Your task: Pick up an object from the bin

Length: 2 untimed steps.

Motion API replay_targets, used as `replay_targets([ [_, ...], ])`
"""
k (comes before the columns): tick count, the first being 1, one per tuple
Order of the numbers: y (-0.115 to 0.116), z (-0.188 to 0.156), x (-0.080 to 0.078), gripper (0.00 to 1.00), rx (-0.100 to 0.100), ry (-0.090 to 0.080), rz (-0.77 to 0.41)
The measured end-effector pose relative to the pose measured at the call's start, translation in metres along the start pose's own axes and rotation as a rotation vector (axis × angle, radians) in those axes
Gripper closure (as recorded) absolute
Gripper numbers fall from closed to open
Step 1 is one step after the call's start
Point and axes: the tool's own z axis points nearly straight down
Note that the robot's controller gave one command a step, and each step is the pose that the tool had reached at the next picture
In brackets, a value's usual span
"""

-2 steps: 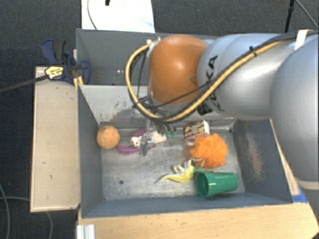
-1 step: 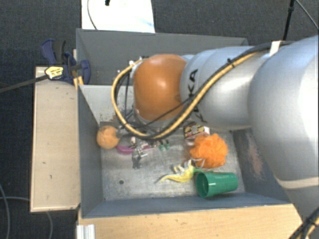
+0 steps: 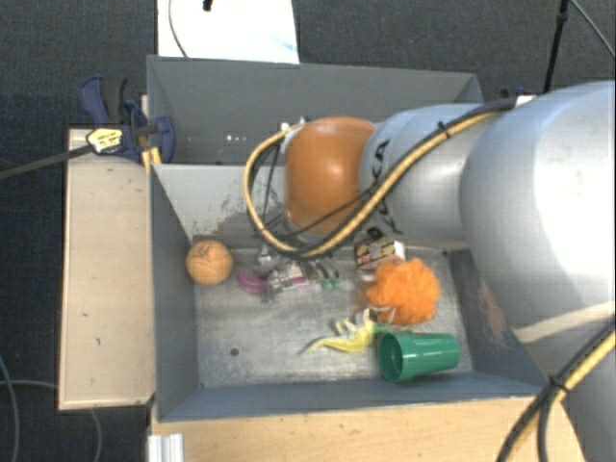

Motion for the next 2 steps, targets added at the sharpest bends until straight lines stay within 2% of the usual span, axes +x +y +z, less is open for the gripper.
replay_targets([
  [1, 0.0, 0.0, 0.0, 1.0, 0.0, 0.0, 0.001],
  [2, -0.002, -0.034, 0.011, 1.0, 0.0, 0.005, 0.008],
])
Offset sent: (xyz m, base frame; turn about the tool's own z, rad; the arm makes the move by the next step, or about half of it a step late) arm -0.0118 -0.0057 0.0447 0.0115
